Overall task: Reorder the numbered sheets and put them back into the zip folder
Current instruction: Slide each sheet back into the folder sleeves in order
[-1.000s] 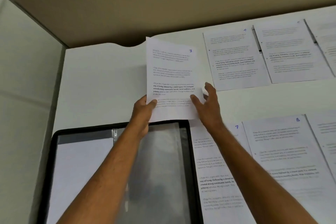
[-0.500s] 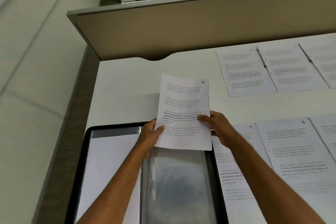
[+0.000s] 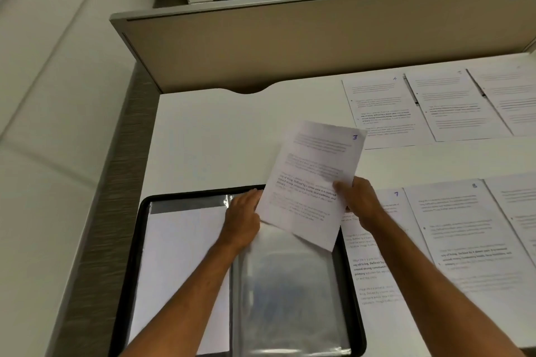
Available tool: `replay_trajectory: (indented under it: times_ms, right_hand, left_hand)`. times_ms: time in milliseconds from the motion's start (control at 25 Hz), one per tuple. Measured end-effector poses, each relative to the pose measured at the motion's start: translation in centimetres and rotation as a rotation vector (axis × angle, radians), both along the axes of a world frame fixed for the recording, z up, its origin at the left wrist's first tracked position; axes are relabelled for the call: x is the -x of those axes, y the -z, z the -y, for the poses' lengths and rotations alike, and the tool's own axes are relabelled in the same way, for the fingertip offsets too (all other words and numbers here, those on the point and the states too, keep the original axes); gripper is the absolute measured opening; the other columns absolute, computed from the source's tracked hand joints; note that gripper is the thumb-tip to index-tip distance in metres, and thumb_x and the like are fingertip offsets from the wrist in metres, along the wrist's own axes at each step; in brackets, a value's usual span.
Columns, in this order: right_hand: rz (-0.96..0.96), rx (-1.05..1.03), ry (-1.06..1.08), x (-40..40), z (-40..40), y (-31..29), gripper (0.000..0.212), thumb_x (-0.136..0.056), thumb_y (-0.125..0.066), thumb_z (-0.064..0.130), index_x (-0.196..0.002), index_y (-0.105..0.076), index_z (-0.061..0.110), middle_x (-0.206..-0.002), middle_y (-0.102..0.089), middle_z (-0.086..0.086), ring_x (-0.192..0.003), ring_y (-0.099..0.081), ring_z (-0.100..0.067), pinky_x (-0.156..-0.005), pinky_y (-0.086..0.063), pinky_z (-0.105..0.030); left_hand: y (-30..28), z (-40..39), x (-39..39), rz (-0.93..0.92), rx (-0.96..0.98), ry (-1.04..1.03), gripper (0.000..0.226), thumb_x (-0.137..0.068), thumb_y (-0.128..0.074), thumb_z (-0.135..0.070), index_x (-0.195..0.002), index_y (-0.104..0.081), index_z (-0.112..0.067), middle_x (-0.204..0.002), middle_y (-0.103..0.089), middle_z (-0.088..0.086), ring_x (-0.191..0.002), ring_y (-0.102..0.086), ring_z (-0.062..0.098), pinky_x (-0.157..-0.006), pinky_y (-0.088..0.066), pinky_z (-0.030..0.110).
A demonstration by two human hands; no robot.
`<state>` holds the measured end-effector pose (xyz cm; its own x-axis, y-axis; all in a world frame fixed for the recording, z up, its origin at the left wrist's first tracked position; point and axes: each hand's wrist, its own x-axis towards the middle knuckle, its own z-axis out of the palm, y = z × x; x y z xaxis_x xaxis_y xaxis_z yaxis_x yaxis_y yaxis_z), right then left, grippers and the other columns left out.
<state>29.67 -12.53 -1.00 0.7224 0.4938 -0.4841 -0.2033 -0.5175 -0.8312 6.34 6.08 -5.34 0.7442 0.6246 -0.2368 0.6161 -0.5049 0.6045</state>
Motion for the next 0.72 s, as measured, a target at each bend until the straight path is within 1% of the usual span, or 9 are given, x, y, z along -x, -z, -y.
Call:
replay_trajectory:
  times_ms: [80,160,200,320,400,480,560,640,720]
  right_hand:
    - [0.044,-0.085,0.152,0.0,-0.2,-0.1,0.013,-0.106,-0.056,0.019,-0.112,-0.067,0.013,-0.105,-0.075,-0.006,-0.094,-0.074,-0.026,-0.068,-0.06,-0.038]
    - [0.024,-0.184,0.278,0.0,-0.6,-0.5,0.017,-0.108,-0.056,0.02,-0.122,-0.063,0.014,-0.11,-0.074,-0.004,-0.095,-0.072,-0.019,-0.065,-0.06,-0.033]
    - [-0.003,-0.229,0.323,0.1,-0.9,-0.5,0.021,-0.108,-0.056,0.02,-0.127,-0.061,0.014,-0.112,-0.073,-0.003,-0.097,-0.072,-0.017,-0.063,-0.061,-0.03]
    - [-0.087,-0.311,0.413,0.4,-1.7,-0.8,0.028,-0.108,-0.058,0.019,-0.136,-0.053,0.017,-0.112,-0.071,0.001,-0.101,-0.07,-0.014,-0.065,-0.064,-0.028]
    - [-0.153,-0.341,0.432,0.5,-2.2,-0.7,0.035,-0.107,-0.06,0.017,-0.14,-0.05,0.019,-0.117,-0.07,0.0,-0.105,-0.07,-0.016,-0.07,-0.065,-0.03]
    - [-0.229,-0.364,0.429,0.6,-2.8,-0.6,0.042,-0.104,-0.064,0.013,-0.144,-0.051,0.015,-0.126,-0.07,-0.005,-0.11,-0.07,-0.021,-0.072,-0.065,-0.03]
    - [-0.271,-0.374,0.413,0.8,-3.3,-0.4,0.046,-0.101,-0.067,0.007,-0.145,-0.053,0.012,-0.129,-0.07,-0.009,-0.111,-0.071,-0.024,-0.072,-0.065,-0.03]
    - [-0.283,-0.395,0.401,0.9,-3.9,-0.3,0.047,-0.099,-0.068,0.003,-0.143,-0.054,0.011,-0.129,-0.07,-0.01,-0.111,-0.072,-0.026,-0.073,-0.065,-0.031]
    - [-0.298,-0.421,0.422,0.9,-4.4,-0.4,0.05,-0.098,-0.069,0.002,-0.145,-0.053,0.011,-0.13,-0.07,-0.01,-0.113,-0.072,-0.027,-0.075,-0.065,-0.033]
  left_hand:
    - [-0.2,0.9,0.0,-0.139,-0.186,0.075,0.06,-0.096,-0.045,-0.021,-0.155,-0.039,-0.017,-0.162,-0.036,0.001,-0.148,-0.034,0.029,-0.122,-0.028,0.043]
    - [0.0,1.8,0.1,-0.291,-0.238,0.188,0.069,-0.103,-0.047,-0.042,-0.161,-0.023,-0.014,-0.171,-0.012,0.003,-0.157,-0.01,0.029,-0.126,-0.013,0.046]
    - [0.4,2.2,0.4,-0.317,-0.248,0.207,0.072,-0.103,-0.047,-0.048,-0.162,-0.021,-0.015,-0.171,-0.007,0.004,-0.158,-0.006,0.028,-0.126,-0.01,0.048]
    - [0.8,2.4,1.0,-0.234,-0.303,0.198,0.067,-0.096,-0.064,-0.044,-0.151,-0.045,-0.013,-0.165,-0.031,0.011,-0.153,-0.026,0.032,-0.122,-0.027,0.053]
    - [1.0,1.7,1.2,-0.143,-0.335,0.211,0.051,-0.087,-0.076,-0.037,-0.13,-0.065,-0.012,-0.149,-0.053,0.012,-0.139,-0.047,0.034,-0.11,-0.043,0.051]
    - [0.2,0.9,1.3,-0.062,-0.359,0.236,0.024,-0.081,-0.077,-0.03,-0.1,-0.07,-0.016,-0.124,-0.064,0.004,-0.115,-0.059,0.03,-0.095,-0.049,0.046]
    - [-0.5,0.2,1.1,-0.01,-0.367,0.248,0.016,-0.075,-0.078,-0.025,-0.08,-0.064,-0.02,-0.102,-0.063,-0.002,-0.095,-0.061,0.026,-0.083,-0.048,0.041]
    - [-0.8,-0.5,0.9,-0.028,-0.359,0.267,0.018,-0.07,-0.082,-0.022,-0.075,-0.064,-0.022,-0.096,-0.062,-0.004,-0.092,-0.061,0.025,-0.086,-0.045,0.04]
    - [-1.2,-1.1,0.5,-0.066,-0.331,0.294,0.013,-0.075,-0.079,-0.022,-0.079,-0.066,-0.024,-0.105,-0.063,-0.006,-0.105,-0.059,0.022,-0.103,-0.036,0.046]
